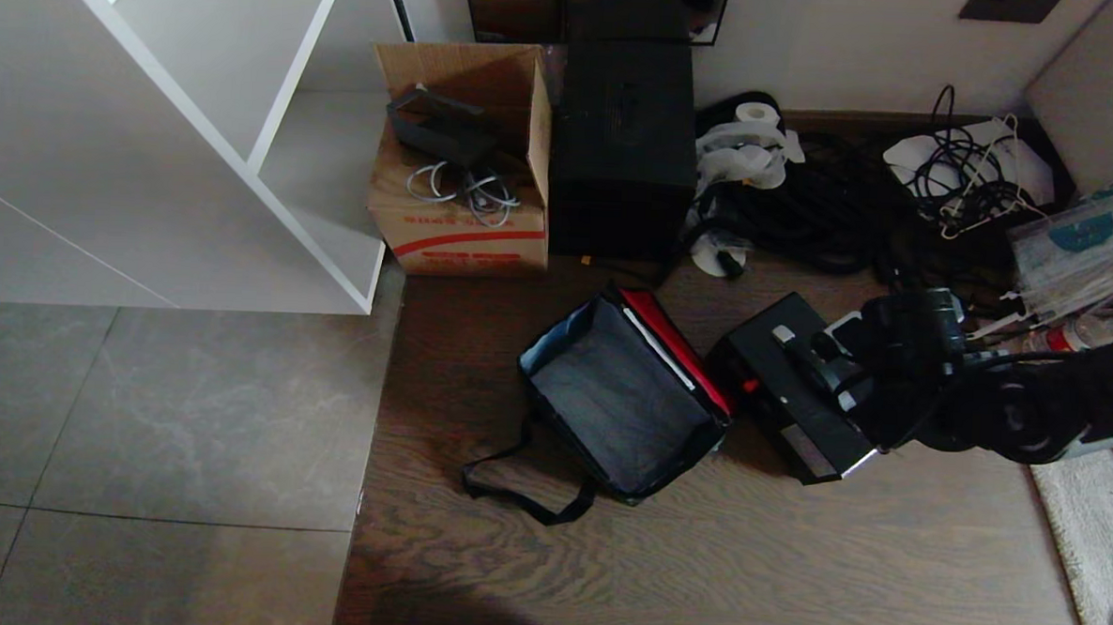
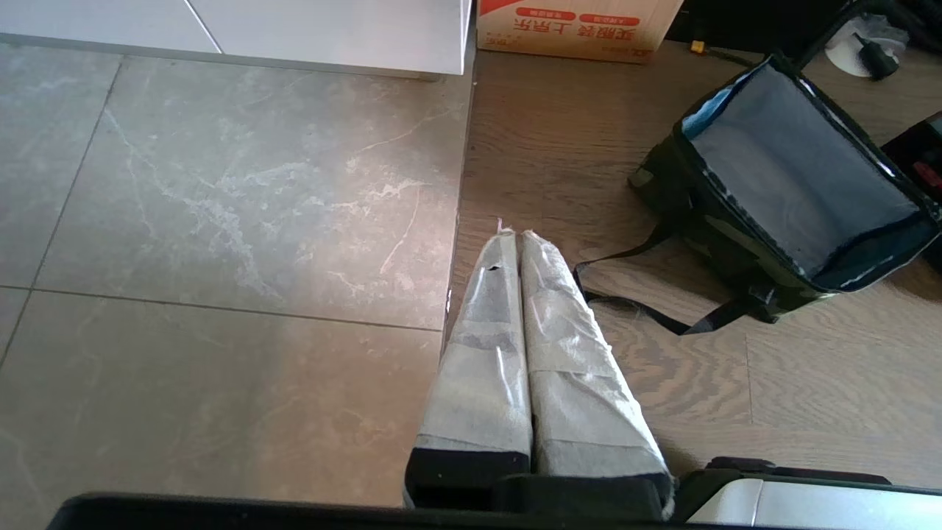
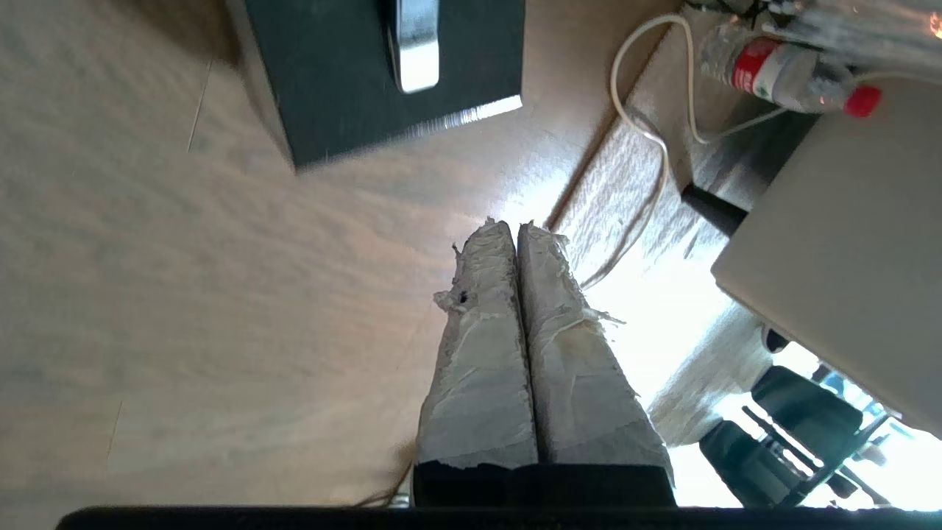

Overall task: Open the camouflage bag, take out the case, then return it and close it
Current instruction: Grip the handle again

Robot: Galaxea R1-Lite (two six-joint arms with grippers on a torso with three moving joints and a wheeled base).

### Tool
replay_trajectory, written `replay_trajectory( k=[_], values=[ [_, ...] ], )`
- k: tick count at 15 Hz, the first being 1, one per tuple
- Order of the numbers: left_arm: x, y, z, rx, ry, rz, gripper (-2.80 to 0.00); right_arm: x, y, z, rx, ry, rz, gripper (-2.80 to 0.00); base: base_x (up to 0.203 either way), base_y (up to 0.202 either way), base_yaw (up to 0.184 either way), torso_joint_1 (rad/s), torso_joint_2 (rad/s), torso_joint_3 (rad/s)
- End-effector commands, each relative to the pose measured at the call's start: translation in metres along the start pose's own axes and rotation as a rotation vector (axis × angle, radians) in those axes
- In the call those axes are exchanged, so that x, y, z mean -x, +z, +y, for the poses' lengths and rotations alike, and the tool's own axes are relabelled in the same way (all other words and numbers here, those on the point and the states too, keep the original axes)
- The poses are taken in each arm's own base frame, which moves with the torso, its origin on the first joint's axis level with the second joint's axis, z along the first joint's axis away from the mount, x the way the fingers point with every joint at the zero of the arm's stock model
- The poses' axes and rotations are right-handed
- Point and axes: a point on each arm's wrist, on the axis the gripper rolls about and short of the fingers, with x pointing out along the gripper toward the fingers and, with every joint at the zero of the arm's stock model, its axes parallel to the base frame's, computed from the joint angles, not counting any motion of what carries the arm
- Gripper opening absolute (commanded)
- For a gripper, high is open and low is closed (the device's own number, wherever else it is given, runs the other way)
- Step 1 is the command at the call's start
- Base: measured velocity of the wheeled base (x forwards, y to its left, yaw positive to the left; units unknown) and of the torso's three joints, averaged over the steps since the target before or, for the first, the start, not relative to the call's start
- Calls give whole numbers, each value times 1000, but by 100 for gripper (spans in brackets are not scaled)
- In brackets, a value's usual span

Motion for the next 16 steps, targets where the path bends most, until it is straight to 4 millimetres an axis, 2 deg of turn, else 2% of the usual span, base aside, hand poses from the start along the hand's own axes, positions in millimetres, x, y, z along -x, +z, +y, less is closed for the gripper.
replay_trajectory(
  k=[1, 5, 8, 10, 12, 13, 16],
  values=[
    [-1, -3, 0, 0, 2, 10, -280, 36, -19, -21, -27, -18, -29, -280, 0, 0, 0, 0, 0, 0],
    [-1, -3, 0, 0, 2, 10, -280, 98, -77, -45, -79, -27, -80, -280, 0, 0, 0, 0, 0, 0],
    [-1, -3, 0, 0, 2, 10, -280, 144, -125, -58, -242, -13, -179, -280, 0, 0, 0, 0, 0, 0],
    [-1, -3, 0, 0, 2, 10, -280, 178, -165, -67, -341, -3, -226, -280, 0, 0, 0, 0, 0, 0],
    [-1, -3, 0, 1, 2, 10, -280, 202, -210, -61, -469, 89, -308, -280, 0, 0, 0, 0, 0, 0],
    [-1, -3, 0, 0, 2, 10, -280, 208, -228, -52, -539, 168, -361, -280, 0, 0, 0, 0, 0, 0],
    [-1, -3, 0, 0, 2, 10, -280, 203, -268, -16, -651, 379, -507, -280, 0, 0, 0, 0, 0, 0]
  ],
)
